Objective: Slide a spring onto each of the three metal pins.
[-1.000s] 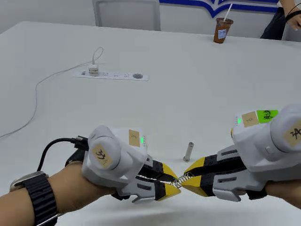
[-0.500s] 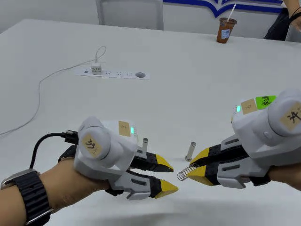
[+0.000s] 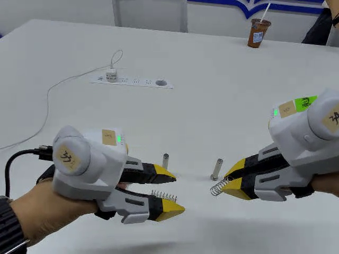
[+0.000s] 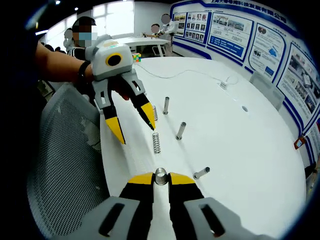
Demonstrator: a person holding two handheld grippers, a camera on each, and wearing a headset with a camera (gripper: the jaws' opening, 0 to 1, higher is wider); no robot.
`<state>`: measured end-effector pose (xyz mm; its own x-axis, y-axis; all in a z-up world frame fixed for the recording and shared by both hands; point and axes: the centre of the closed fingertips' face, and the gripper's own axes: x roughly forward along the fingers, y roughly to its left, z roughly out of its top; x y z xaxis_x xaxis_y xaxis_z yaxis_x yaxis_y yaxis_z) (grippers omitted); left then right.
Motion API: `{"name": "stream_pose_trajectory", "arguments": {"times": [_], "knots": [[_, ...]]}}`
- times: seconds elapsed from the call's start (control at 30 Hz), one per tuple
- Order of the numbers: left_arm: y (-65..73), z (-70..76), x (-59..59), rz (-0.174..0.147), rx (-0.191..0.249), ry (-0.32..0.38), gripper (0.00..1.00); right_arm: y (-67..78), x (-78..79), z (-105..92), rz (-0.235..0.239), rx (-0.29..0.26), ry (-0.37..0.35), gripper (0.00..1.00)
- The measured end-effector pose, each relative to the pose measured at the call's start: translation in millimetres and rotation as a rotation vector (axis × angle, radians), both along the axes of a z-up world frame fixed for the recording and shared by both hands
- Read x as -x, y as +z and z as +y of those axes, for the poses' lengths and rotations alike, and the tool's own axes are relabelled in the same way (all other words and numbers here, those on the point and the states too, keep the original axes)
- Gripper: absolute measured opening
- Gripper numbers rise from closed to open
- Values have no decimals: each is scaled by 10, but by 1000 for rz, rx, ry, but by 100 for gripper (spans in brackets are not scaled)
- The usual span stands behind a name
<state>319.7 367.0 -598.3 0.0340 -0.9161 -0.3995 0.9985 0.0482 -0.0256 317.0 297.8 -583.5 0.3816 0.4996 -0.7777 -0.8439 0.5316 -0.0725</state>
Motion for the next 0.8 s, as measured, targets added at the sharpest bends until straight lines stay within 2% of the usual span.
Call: {"name": "stream_pose_trajectory", "arguments": {"times": [0.13, 0.43, 0.63, 0.8], "knots": [[7, 131, -42, 13, 11, 48, 38, 19, -28, -46, 3, 22, 7, 12], [9, 371, -120, 21, 30, 140, 43, 85, -111, -110, -4, 54, 15, 12], [-44, 578, -172, 33, 22, 206, 47, 143, -177, -188, -9, 72, 9, 12], [-77, 738, -208, 49, 32, 264, 50, 183, -237, -243, -17, 91, 3, 12]]}}
